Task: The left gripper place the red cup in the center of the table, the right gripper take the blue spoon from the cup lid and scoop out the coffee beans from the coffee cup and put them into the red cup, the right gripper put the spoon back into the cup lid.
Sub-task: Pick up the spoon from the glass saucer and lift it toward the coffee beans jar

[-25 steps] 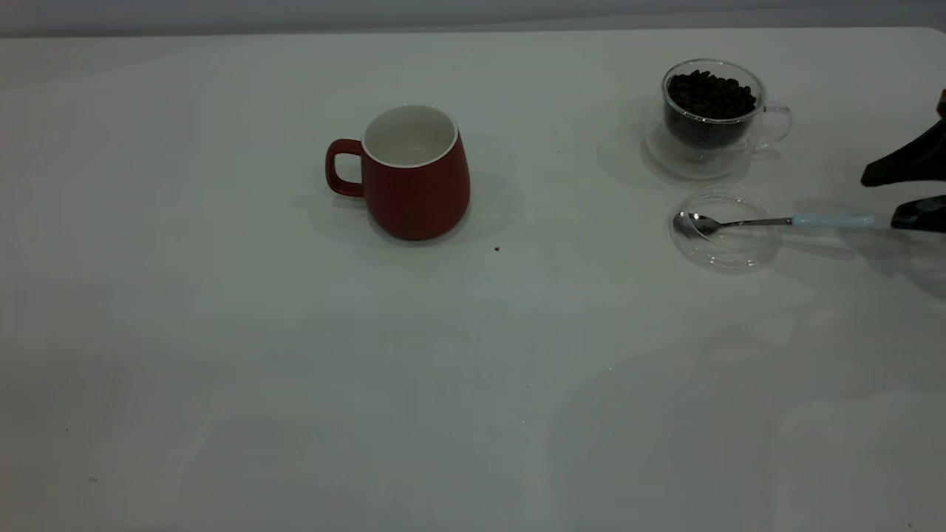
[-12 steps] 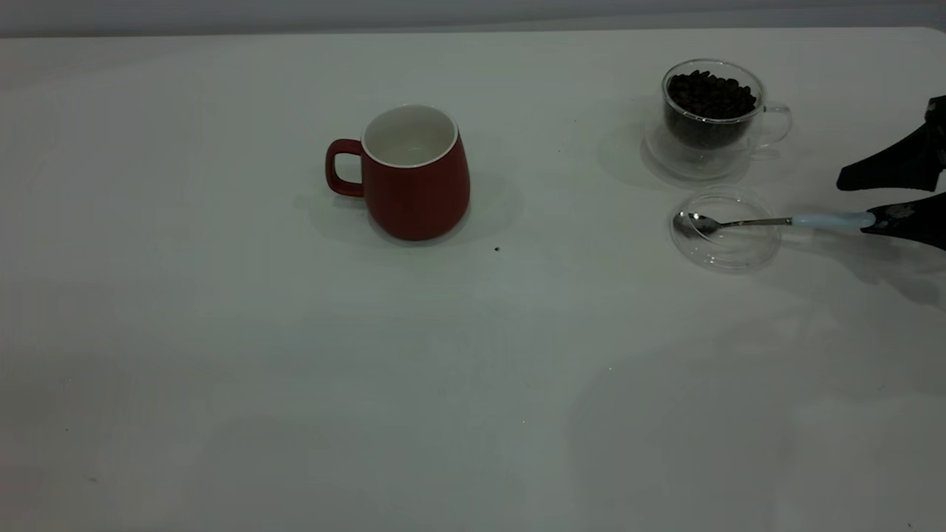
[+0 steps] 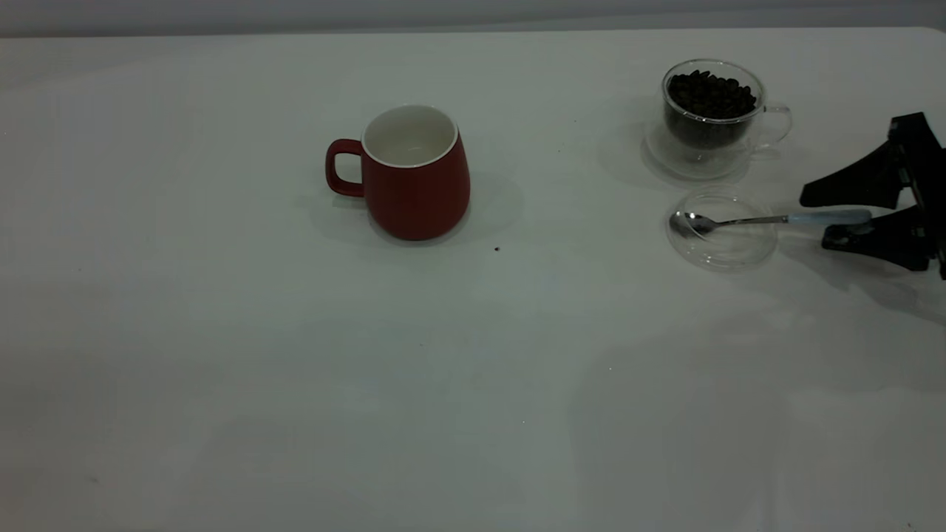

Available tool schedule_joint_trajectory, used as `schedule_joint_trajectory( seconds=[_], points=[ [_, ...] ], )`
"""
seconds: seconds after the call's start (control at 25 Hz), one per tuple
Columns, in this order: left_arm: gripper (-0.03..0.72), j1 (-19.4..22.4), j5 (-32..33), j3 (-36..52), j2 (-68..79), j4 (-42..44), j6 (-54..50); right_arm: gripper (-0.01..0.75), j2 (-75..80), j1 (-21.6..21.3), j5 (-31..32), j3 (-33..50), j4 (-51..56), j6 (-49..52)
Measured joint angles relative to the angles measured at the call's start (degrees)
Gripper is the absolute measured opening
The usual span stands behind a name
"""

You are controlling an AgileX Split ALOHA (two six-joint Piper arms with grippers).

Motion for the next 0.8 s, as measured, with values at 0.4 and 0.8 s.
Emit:
schedule_joint_trajectory(
  seconds=[0.4, 0.8],
  points=[
    [0.587, 0.0, 0.0, 0.0, 0.0, 0.0, -0.1, 0.52, 1.2, 0.1, 0.2, 0.0, 3.4, -2.4],
    [0.587, 0.0, 0.0, 0.0, 0.0, 0.0, -0.1, 0.501, 1.2, 0.1, 0.2, 0.0, 5.2, -4.1]
  ],
)
